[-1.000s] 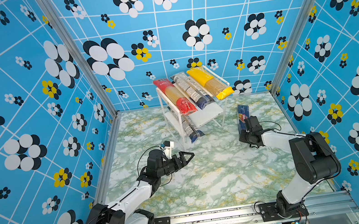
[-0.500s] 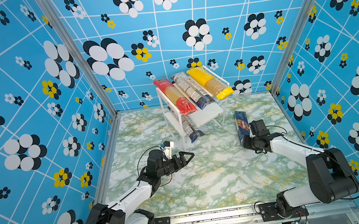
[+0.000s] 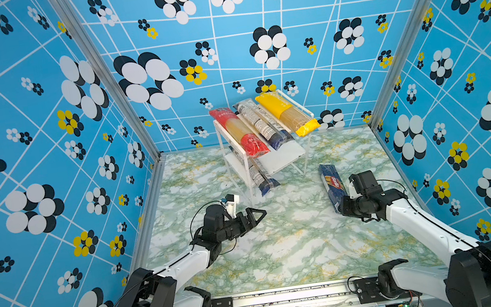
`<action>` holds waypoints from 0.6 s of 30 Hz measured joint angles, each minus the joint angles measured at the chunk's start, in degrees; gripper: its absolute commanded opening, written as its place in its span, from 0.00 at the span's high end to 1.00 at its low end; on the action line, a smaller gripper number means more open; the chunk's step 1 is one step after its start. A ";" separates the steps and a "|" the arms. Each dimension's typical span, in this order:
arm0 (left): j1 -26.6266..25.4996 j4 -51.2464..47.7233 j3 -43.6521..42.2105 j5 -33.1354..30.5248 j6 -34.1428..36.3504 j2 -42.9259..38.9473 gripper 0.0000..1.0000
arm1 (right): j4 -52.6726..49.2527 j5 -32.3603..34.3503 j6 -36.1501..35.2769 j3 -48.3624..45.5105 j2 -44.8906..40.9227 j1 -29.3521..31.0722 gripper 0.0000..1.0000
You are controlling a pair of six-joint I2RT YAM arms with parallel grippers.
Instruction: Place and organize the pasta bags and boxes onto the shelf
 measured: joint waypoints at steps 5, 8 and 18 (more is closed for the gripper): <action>0.00 0.42 0.02 0.39 0.02 0.59 0.01 | -3.98 -1.79 -0.26 0.00 -3.13 0.00 1.00; 0.00 0.42 0.07 0.46 0.04 0.79 0.01 | -6.34 -2.75 -0.68 0.00 -4.90 0.00 1.00; 0.00 0.46 0.44 1.07 0.04 1.03 0.01 | -15.06 -5.66 -1.57 1.16 -10.54 0.00 1.00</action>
